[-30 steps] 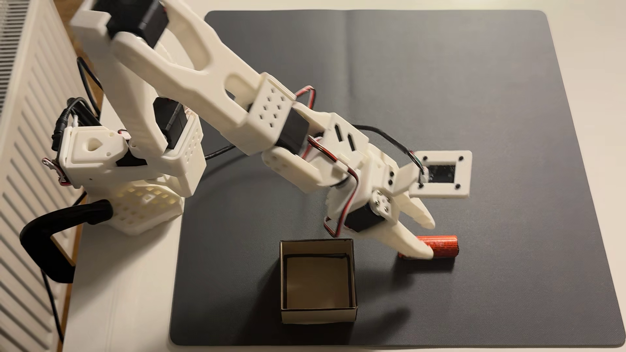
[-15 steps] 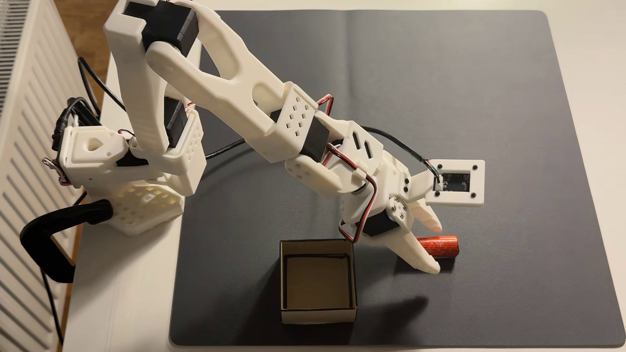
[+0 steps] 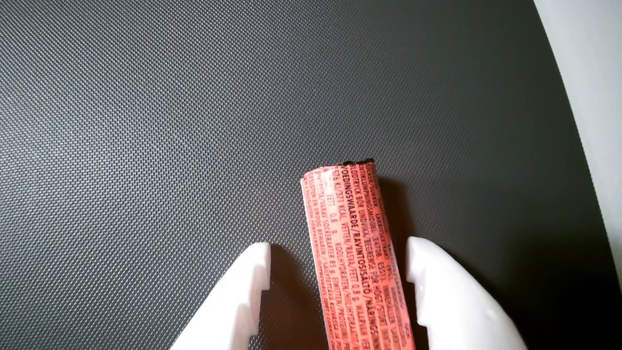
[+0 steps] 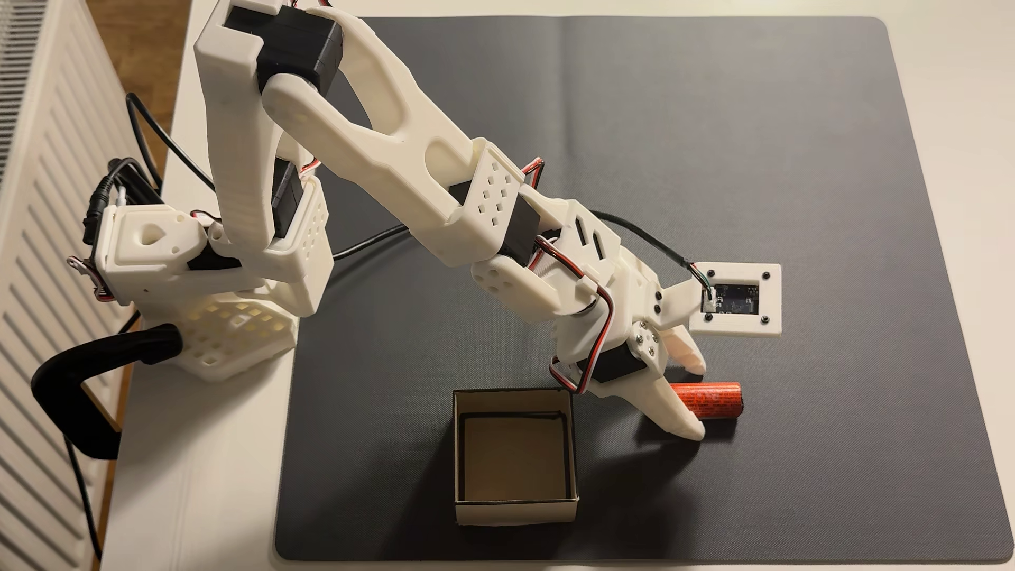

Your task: Pick the red object and place it in the box

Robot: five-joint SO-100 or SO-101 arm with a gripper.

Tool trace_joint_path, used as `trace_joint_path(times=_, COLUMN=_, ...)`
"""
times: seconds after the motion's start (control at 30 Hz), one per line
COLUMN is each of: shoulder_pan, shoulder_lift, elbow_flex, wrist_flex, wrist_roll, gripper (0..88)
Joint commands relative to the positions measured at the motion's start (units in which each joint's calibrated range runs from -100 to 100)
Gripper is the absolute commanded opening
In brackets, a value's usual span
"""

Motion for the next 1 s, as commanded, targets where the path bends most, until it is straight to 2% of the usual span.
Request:
trace_joint_path(times=0.0, shoulder_pan=0.1, shoulder_lift=0.5, elbow_flex=-1.5, wrist_flex=-0.5, wrist_roll=0.2, gripper=20.3)
trace_joint_path(times=0.3, shoulder_pan=0.7, shoulder_lift=1.0, elbow_flex=-1.2, wrist_flex=0.0, wrist_roll=0.4, gripper=0.6)
trace_joint_path(times=0.53, shoulder_pan=0.8, shoulder_lift=0.1, elbow_flex=-1.0, wrist_flex=0.2, wrist_roll=2.2, gripper=1.5)
trace_joint_path(times=0.67, shoulder_pan=0.7, shoulder_lift=-5.9, elbow_flex=0.1, wrist_flex=1.0, wrist_roll=2.3, gripper=1.7)
trace_joint_path(times=0.83, shoulder_pan=0.6, shoulder_lift=-18.3, elbow_flex=1.2, wrist_flex=11.7, wrist_roll=2.3, gripper=1.7)
trace_joint_path(times=0.97, shoulder_pan=0.7, shoulder_lift=-28.9, elbow_flex=1.3, wrist_flex=20.5, wrist_roll=4.4, gripper=1.7)
